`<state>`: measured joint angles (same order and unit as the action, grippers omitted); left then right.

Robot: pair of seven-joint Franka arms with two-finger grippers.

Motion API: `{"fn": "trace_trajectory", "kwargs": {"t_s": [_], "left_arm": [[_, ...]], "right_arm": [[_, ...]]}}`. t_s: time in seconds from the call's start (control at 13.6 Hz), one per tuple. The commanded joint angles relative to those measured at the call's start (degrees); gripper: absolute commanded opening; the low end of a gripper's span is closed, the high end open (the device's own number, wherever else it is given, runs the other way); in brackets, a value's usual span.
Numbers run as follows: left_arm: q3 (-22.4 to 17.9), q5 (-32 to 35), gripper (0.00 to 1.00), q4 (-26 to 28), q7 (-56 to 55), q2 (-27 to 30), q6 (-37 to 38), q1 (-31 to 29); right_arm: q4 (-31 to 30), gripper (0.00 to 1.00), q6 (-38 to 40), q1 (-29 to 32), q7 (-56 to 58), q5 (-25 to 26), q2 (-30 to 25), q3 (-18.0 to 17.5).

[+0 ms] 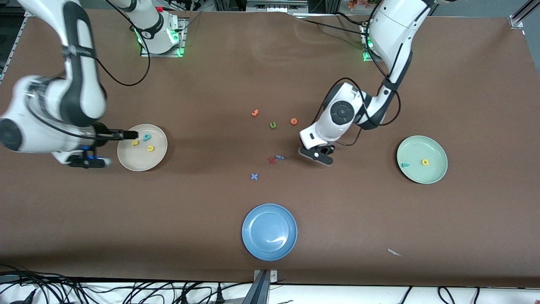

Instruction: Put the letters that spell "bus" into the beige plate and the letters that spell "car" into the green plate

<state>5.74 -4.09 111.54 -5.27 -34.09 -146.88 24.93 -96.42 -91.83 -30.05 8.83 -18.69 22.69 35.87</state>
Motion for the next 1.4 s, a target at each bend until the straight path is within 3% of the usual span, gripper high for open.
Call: {"fn": "trace_trajectory", "kwargs": {"t_s": [0.0, 0.29, 0.52, 0.81, 0.96, 1.11, 1.18, 1.33], "left_arm": [[-2.0, 1.7, 0.04, -0.2, 6.6, 5.8, 7.6, -4.6], [-2.3, 3.2, 0.08, 1.1, 21.7, 12.2, 16.6, -16.7], [-2.4, 5.1, 0.1, 6.2, 30.0, 16.1, 16.8, -25.3], [-5.4, 7.7, 0.21, 7.6, 38.4, 17.5, 16.5, -31.1], [-5.5, 7.7, 0.5, 7.6, 38.8, 17.4, 16.4, -31.8], [-5.4, 7.7, 1.0, 7.6, 38.7, 17.4, 16.3, -31.8], [-5.4, 7.7, 1.0, 7.6, 38.1, 17.6, 16.2, -31.8], [-5.4, 7.7, 1.0, 9.4, 37.7, 20.5, 16.1, -31.8]], "right_arm": [[9.8, 1.0, 9.9, 0.4, 0.8, 4.0, -0.2, 1.4], [15.0, 1.0, 11.3, 0.2, -0.1, 7.6, -4.9, 1.5], [18.1, 1.0, 11.8, -0.7, -0.2, 12.3, -7.7, 1.0], [18.2, 0.99, 11.1, -1.5, -4.1, 12.6, -10.3, 1.0], [18.2, 0.99, 10.2, -1.8, -4.9, 12.4, -10.4, 0.9], [18.5, 0.99, 9.0, -0.7, -5.1, 12.5, -11.2, -0.4], [18.5, 0.99, 8.9, 2.6, -5.8, 12.9, -11.6, -3.6], [18.4, 1.0, 7.2, 11.6, -6.5, 15.9, -14.2, -15.0]]}}
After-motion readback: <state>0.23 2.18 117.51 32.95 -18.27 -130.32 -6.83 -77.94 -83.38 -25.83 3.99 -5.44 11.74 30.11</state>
